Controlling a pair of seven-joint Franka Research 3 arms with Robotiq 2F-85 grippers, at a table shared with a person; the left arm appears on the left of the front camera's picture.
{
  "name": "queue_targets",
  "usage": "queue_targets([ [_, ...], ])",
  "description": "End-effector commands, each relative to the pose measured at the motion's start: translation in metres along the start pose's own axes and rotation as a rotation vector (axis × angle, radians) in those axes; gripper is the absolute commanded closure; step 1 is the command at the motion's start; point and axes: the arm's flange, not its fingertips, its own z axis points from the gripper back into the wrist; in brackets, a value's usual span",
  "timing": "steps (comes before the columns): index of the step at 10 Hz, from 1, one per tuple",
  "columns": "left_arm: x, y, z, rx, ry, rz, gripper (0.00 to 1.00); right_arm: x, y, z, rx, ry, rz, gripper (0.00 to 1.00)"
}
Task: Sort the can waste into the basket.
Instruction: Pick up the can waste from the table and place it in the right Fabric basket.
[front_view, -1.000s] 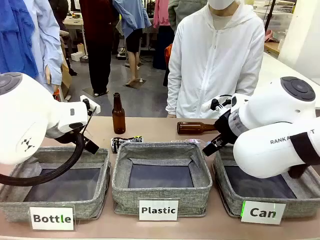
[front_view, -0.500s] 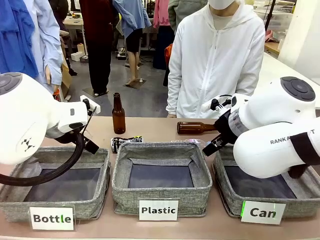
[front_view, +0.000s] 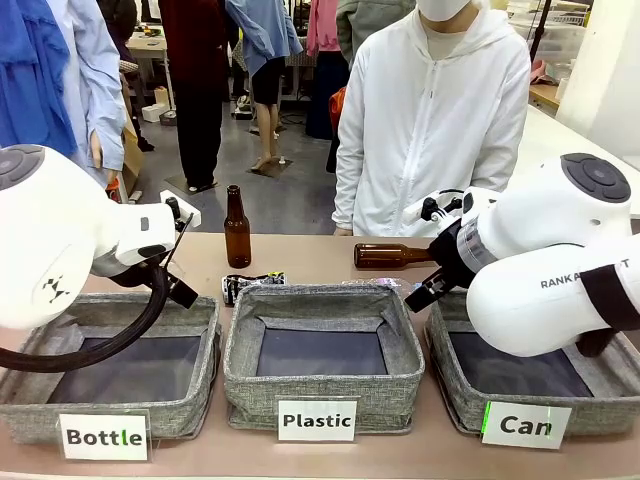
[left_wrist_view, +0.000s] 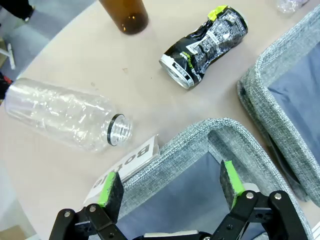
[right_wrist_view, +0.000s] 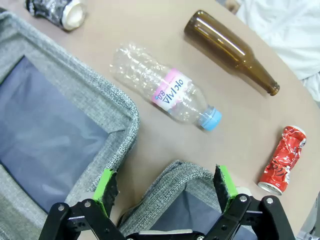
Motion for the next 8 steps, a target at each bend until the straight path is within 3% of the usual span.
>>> queue_targets([
  [1, 0.0000, 0.0000, 0.0001, 0.000, 0.000, 0.000, 0.00, 0.0000, -0.0001, 0.0000, 0.000, 0.000, -0.001, 0.00],
  [8, 0.0000, 0.0000, 0.0001, 0.000, 0.000, 0.000, 0.00, 0.0000, -0.0001, 0.0000, 0.000, 0.000, -0.001, 0.00],
])
